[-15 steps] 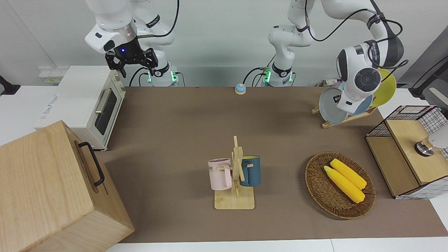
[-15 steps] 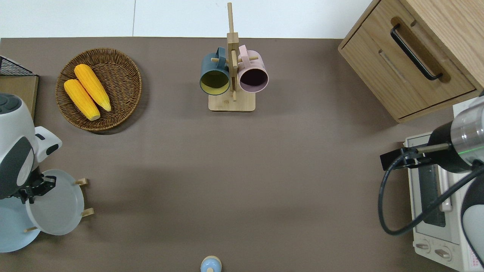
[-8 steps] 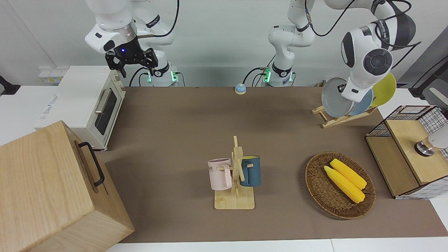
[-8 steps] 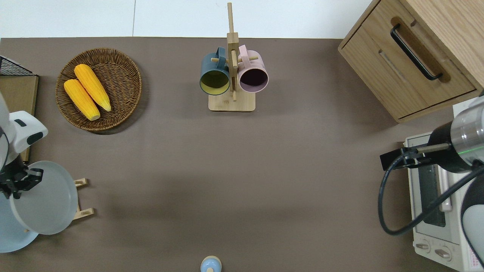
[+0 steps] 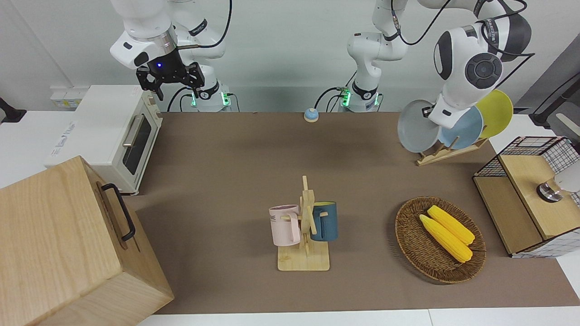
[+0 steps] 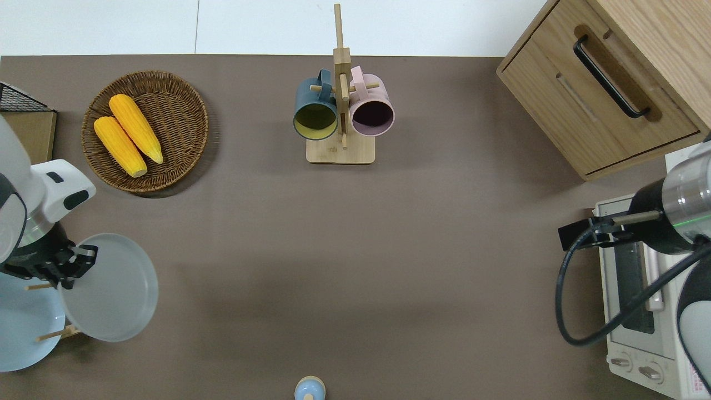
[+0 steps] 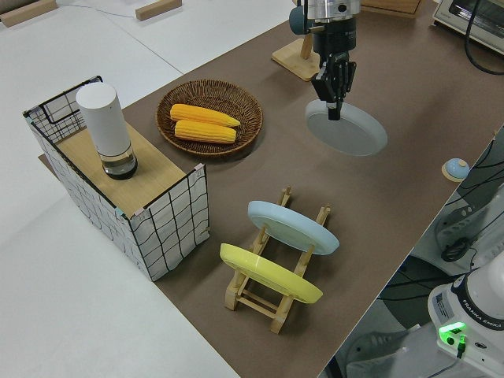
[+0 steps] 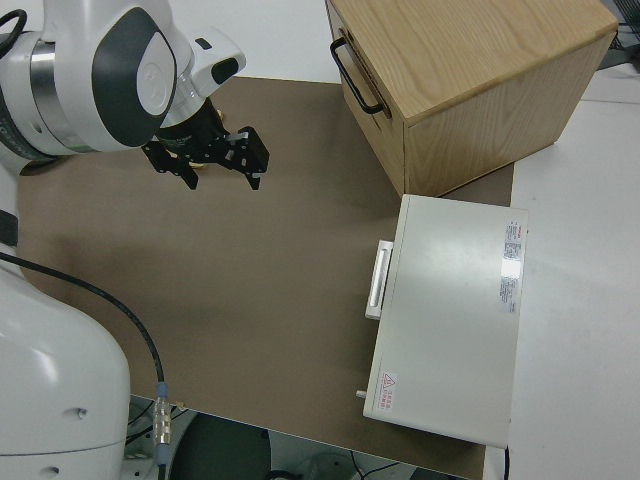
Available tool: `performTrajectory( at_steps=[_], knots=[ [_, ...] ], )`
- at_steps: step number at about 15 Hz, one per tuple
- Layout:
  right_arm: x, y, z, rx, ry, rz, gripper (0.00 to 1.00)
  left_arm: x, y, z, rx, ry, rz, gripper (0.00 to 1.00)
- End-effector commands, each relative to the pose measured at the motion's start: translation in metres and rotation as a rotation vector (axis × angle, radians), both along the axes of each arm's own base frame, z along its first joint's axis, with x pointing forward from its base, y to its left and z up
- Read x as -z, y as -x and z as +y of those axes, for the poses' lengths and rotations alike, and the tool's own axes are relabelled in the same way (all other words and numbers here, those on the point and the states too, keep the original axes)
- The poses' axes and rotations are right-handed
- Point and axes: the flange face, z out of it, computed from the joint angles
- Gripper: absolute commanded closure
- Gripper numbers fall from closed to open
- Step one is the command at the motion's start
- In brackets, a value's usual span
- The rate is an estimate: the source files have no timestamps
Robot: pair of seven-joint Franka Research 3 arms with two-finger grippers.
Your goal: Pick gray plate from low plate rack and place it on table with left arm
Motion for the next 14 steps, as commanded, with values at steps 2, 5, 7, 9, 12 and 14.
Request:
performTrajectory(
  at_steps=[2,5,7,9,12,14],
  knots=[
    [-0.004,0.003,-0.004,0.005,-0.002,0.005,0.013,0.043,0.002,-0.022,-0.021,0.089,-0.022,1.00],
    [-0.004,0.003,-0.003,0.003,-0.002,0.005,0.011,0.074,0.007,-0.036,-0.005,0.089,-0.031,1.00],
    [-0.004,0.003,-0.004,0.005,-0.002,0.005,0.013,0.091,0.011,-0.036,-0.007,0.085,-0.012,1.00],
    [-0.004,0.003,-0.004,0.005,-0.002,0.005,0.011,0.104,0.010,-0.031,-0.012,0.080,0.012,0.92],
    [-0.004,0.003,-0.003,0.003,-0.002,0.005,0.013,0.113,0.010,-0.022,-0.020,0.069,0.024,0.37],
    [-0.004,0.003,-0.004,0.005,-0.002,0.005,0.013,0.111,0.009,-0.018,-0.024,0.069,0.019,0.28]
  ],
)
